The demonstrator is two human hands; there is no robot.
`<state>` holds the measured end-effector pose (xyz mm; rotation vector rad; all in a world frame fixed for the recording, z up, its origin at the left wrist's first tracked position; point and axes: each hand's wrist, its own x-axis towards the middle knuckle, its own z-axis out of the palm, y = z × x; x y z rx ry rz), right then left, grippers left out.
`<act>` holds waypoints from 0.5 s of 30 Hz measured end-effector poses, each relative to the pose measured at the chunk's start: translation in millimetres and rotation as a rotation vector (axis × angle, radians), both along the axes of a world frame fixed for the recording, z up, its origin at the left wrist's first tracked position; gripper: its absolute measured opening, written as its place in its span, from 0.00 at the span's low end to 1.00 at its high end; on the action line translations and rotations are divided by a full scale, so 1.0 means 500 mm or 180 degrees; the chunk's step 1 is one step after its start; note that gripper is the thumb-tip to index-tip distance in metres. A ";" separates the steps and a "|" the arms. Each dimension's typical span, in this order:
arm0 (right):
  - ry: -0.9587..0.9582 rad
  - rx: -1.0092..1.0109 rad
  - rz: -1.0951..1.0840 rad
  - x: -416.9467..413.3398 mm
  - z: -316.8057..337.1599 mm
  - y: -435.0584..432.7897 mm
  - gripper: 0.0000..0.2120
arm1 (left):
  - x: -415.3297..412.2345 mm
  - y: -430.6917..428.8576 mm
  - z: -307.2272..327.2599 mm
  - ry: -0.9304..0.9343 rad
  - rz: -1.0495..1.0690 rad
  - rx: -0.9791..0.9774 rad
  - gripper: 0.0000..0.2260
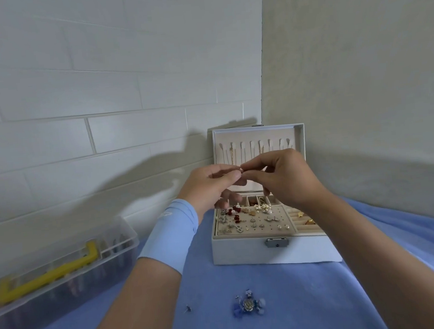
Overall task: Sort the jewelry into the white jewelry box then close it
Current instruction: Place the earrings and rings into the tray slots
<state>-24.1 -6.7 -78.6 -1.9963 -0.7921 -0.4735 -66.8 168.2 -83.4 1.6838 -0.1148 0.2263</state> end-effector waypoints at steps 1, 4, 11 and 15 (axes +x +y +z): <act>-0.0005 -0.0003 0.0005 0.001 -0.001 -0.001 0.04 | 0.000 0.000 0.000 -0.0012 0.0035 0.0026 0.06; 0.0056 -0.0047 0.0077 0.000 -0.001 -0.005 0.03 | 0.000 -0.004 -0.003 -0.0023 0.0087 0.0088 0.06; 0.0405 -0.0287 0.0184 0.003 -0.004 -0.019 0.02 | -0.011 -0.004 -0.011 -0.0020 0.0148 0.0889 0.06; 0.0447 -0.0508 -0.0090 0.013 -0.008 -0.034 0.01 | -0.038 0.034 -0.008 0.0313 -0.0122 0.2115 0.05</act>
